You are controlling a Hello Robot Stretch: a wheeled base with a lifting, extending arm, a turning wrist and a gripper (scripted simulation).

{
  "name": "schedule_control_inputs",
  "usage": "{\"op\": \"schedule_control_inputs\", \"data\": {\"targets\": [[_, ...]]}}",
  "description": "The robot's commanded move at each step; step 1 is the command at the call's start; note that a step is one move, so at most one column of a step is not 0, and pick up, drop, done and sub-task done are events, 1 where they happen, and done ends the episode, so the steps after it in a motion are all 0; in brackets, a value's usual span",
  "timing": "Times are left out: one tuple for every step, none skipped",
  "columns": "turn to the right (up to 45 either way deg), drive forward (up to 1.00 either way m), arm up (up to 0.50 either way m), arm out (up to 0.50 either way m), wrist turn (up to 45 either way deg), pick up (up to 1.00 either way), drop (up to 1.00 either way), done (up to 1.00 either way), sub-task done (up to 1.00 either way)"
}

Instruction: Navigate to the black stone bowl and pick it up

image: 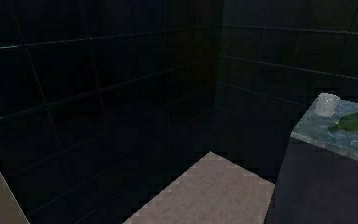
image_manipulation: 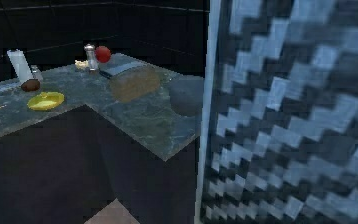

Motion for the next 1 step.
{"op": "schedule_control_inputs", "data": {"targets": [[0.0, 0.0, 0.38, 0.0, 0.0, 0.0, 0.0, 0.0, 0.0]]}}
